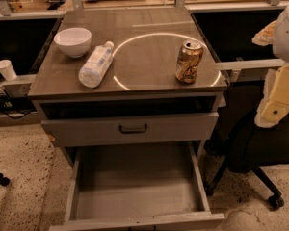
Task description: Place blue plastic bottle into middle drawer
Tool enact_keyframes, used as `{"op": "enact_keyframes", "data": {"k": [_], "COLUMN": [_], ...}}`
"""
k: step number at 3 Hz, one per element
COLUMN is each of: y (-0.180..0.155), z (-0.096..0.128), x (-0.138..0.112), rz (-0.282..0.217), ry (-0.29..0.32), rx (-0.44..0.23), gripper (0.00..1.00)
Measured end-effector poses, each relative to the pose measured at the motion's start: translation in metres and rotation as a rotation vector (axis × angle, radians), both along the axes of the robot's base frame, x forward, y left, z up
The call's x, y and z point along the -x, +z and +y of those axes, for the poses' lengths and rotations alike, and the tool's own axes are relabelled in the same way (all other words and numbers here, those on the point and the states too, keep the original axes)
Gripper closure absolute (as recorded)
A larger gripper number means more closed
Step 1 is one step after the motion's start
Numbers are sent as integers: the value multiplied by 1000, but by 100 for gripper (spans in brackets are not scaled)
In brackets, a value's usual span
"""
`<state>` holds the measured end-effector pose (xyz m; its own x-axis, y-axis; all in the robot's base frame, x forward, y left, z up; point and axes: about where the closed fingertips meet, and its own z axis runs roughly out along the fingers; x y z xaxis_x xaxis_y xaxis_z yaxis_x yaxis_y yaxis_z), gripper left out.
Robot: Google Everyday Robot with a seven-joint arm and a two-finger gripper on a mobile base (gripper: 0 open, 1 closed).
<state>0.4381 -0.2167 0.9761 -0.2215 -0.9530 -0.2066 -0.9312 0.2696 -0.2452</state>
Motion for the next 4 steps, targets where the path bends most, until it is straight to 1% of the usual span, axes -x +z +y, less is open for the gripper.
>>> {"op": "enact_keyframes", "data": {"k": [1, 2, 3, 4], "y": [1, 4, 7, -23], "z": [0, 20, 76, 186], "x": [0, -23, -86, -161], "rz": [-5, -38, -103, -163], "ry": [3, 122, 408, 736], "rx": [0, 25, 96, 208], "gripper": [0, 0, 0, 0]}}
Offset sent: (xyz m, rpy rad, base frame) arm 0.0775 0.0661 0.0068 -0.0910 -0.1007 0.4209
